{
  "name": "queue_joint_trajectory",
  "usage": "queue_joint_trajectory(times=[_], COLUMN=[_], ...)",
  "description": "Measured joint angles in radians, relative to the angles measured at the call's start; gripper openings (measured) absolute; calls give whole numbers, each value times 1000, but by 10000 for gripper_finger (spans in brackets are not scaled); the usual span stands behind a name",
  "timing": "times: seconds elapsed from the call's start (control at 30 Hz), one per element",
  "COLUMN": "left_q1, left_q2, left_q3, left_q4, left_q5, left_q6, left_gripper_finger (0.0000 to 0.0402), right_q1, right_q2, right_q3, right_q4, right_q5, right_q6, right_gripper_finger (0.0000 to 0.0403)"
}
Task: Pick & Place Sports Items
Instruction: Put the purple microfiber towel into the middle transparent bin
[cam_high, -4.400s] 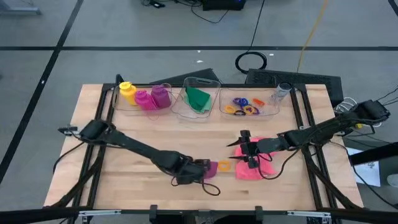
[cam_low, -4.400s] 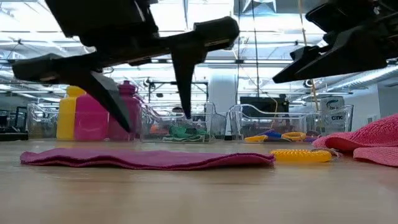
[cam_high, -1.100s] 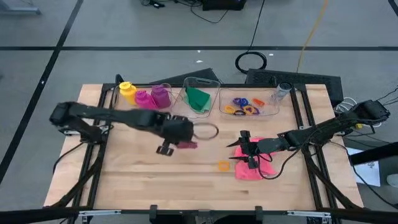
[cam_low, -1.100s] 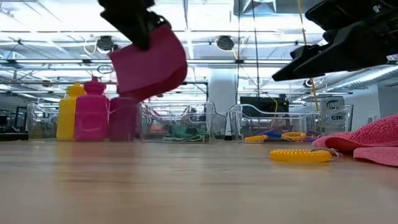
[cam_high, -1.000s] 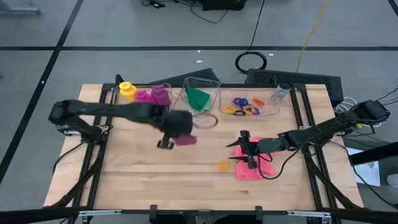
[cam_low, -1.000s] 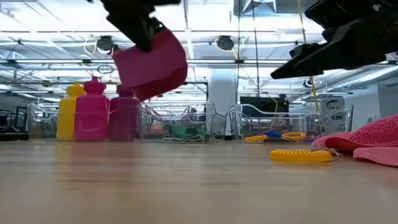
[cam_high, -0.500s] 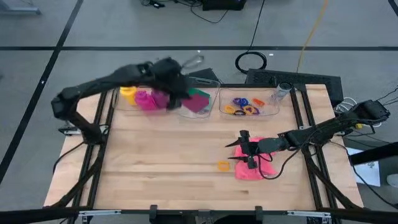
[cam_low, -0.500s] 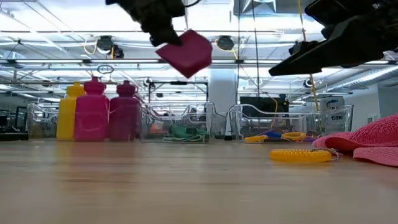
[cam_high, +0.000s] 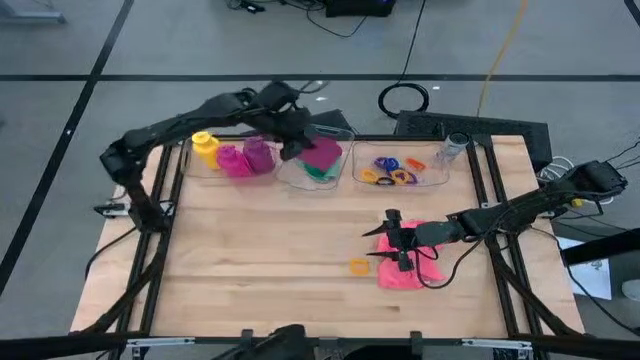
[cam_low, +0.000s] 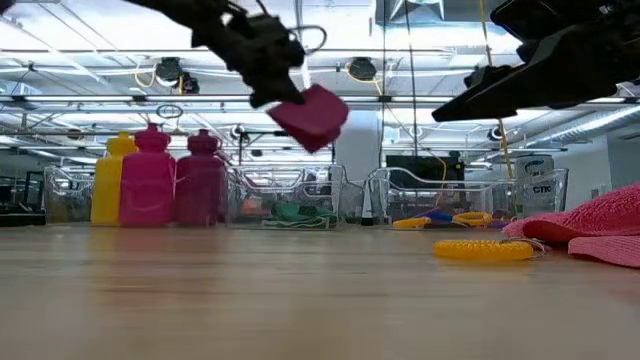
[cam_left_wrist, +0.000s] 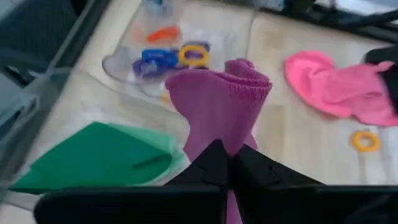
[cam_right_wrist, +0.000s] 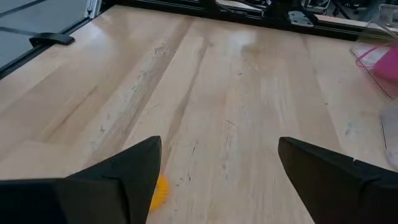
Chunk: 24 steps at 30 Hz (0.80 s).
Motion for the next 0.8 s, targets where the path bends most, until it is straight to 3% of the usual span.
queue_joint_trajectory(times=[0.2, 0.37, 0.8], left_q1=[3, 19, 34], left_q2=[113, 189, 278], left_q3=[0, 0, 0], left_q4=[-1, -11, -19], left_q5=[16, 90, 101], left_q6=[13, 6, 1], left_gripper_finger=[0, 0, 0], right_q1=[0, 0, 0], right_q2=[0, 0, 0], right_q3=[0, 0, 0], right_q4=[0, 0, 0], right_q5=[0, 0, 0], right_q6=[2, 2, -1], right_gripper_finger=[242, 242, 242])
